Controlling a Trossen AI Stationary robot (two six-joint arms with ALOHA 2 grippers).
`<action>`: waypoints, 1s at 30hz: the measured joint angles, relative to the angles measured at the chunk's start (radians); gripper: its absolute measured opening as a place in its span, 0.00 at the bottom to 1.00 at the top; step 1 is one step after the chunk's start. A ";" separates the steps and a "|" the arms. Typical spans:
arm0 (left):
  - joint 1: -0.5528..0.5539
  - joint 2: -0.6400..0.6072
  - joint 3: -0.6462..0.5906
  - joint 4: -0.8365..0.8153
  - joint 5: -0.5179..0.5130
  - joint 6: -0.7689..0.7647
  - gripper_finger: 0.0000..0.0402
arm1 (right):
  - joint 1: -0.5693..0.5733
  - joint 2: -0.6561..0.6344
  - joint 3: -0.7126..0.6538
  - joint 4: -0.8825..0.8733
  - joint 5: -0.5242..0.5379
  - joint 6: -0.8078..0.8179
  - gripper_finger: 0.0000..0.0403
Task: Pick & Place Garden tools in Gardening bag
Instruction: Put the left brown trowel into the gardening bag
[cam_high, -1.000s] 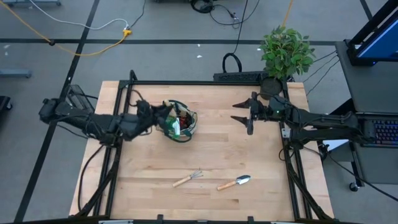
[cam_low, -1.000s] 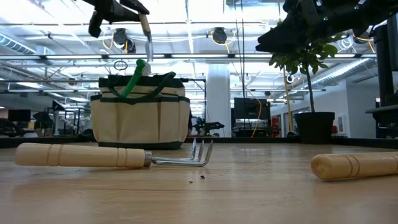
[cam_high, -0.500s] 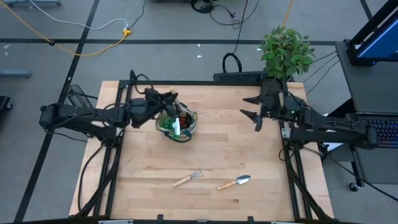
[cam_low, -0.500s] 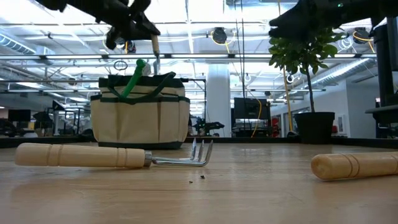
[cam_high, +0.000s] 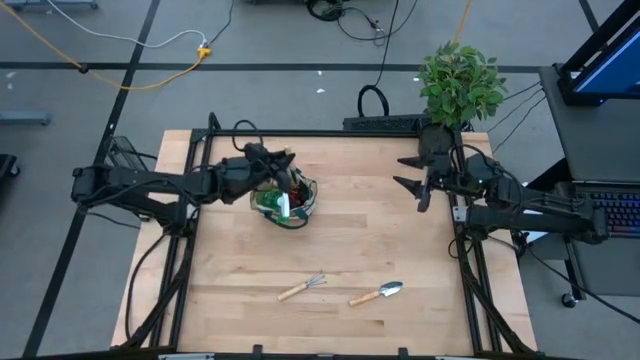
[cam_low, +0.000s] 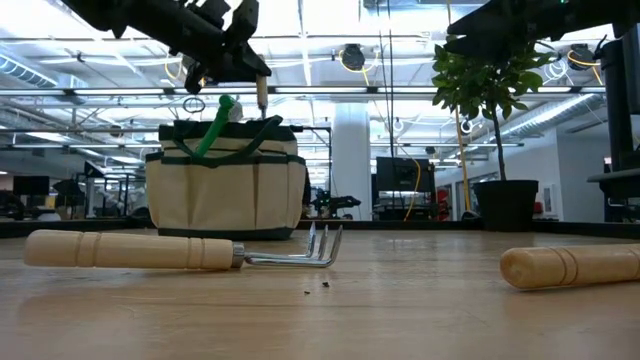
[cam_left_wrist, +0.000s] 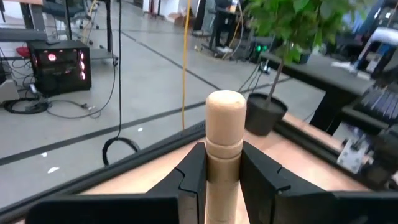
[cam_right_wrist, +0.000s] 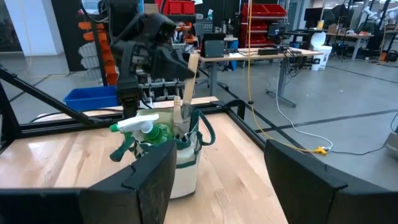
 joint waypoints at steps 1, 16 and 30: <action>-0.004 0.004 0.000 -0.009 0.000 0.001 0.17 | 0.000 0.000 0.000 0.000 0.000 0.000 0.59; -0.016 0.098 0.000 0.023 -0.126 0.045 0.17 | 0.000 0.000 0.000 0.002 0.000 0.000 0.59; -0.015 0.143 0.000 0.077 -0.175 0.088 0.17 | 0.000 0.000 0.000 0.002 0.000 0.017 0.59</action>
